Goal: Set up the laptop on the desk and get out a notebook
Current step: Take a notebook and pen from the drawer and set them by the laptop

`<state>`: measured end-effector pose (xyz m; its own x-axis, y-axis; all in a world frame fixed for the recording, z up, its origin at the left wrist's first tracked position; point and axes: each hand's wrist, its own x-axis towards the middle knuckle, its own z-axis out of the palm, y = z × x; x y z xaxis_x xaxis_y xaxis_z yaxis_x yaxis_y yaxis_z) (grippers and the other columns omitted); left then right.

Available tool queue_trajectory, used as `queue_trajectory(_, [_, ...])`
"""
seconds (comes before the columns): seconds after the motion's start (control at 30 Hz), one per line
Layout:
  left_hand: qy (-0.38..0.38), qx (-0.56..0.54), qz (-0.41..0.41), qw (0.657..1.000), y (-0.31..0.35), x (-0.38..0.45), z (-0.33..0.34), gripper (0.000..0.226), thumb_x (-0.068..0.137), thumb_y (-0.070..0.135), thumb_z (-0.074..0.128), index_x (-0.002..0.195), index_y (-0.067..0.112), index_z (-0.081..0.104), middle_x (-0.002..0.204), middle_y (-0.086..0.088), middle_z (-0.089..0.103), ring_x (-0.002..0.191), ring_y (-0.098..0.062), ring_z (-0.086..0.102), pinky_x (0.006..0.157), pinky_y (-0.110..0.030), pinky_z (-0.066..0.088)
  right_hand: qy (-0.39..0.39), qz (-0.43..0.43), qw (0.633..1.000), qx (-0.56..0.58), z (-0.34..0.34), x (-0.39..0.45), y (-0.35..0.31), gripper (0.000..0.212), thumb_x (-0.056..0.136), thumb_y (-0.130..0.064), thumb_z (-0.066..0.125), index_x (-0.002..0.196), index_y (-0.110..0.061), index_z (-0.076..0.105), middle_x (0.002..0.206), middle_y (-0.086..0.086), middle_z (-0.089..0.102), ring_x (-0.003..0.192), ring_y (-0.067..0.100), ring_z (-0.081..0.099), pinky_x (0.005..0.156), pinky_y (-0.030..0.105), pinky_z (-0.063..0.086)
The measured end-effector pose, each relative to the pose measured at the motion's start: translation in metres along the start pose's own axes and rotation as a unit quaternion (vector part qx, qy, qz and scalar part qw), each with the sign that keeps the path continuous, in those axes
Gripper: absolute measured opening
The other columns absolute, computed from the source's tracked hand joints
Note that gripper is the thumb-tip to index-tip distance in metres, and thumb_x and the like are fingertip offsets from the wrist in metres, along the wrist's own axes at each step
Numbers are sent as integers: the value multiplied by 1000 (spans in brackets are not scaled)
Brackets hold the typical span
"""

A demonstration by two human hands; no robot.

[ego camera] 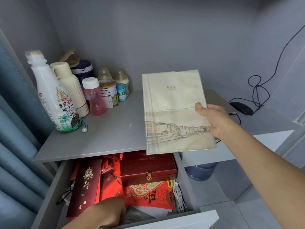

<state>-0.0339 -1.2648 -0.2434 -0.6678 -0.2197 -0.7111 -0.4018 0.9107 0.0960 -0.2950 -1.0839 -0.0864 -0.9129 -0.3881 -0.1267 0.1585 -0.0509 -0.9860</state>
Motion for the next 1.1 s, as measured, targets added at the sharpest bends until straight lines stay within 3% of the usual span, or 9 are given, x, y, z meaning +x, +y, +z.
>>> queue_trajectory(0.13, [7,1,-48,999,-12,10,9,35,90,12,43,121,8,58,124,-13,61,117,-25,58,92,-30,45,-9,-2,1000,-1,2,1,0,4,82,-18,71,78,-16,70,72,0,73,68,18,66,74,37,56])
queue_trajectory(0.23, [-2,-24,-60,998,-34,25,20,37,97,16,38,129,7,52,133,-13,56,124,-26,54,102,-30,43,-8,-4,1000,-2,4,0,1,5,82,-18,72,78,-16,69,81,3,71,75,21,65,81,39,54])
queue_trajectory(0.3, [-7,-59,-38,998,-42,27,21,33,96,13,40,125,9,56,119,-6,61,118,-24,56,96,-26,42,-8,-3,1000,-1,5,-1,2,5,81,-18,72,78,-15,69,80,3,71,77,22,65,82,39,53])
queue_trajectory(0.4, [-41,-84,-13,996,-41,18,11,23,82,16,54,92,25,73,69,15,56,82,-10,57,77,-22,44,-12,-2,1000,-1,4,-1,2,5,81,-17,72,77,-16,70,70,-1,73,69,18,66,71,33,56])
queue_trajectory(0.53, [-57,-183,13,981,-40,4,6,19,77,25,63,64,38,65,59,25,60,61,10,53,68,-8,43,-12,2,1000,1,5,-3,1,3,82,-16,71,80,-15,69,82,4,70,71,19,65,78,36,54])
queue_trajectory(0.63, [-40,-247,36,968,-42,2,7,17,79,23,68,68,35,63,69,23,61,68,13,54,74,-6,41,-10,2,1000,1,7,-3,0,4,82,-16,71,80,-15,68,84,4,69,74,19,64,82,38,53])
queue_trajectory(0.8, [-63,-302,47,950,-45,0,9,28,78,2,66,79,30,62,68,18,62,63,8,58,65,-8,45,-10,4,1000,-4,9,-3,-1,4,82,-17,72,81,-13,69,84,4,69,74,20,64,83,38,53])
queue_trajectory(0.93, [-55,-373,55,924,-46,-4,9,39,73,13,78,107,23,62,79,11,60,62,6,58,65,-10,46,-10,3,1000,0,9,-5,-3,3,82,-15,71,81,-13,69,82,4,69,69,17,65,76,34,54])
queue_trajectory(1.1, [-35,-443,101,890,-44,-12,10,65,65,24,84,122,31,54,119,12,56,99,3,58,83,-11,45,-6,10,1000,-5,10,-5,-9,3,82,-16,71,80,-14,69,83,4,69,74,20,64,87,41,51])
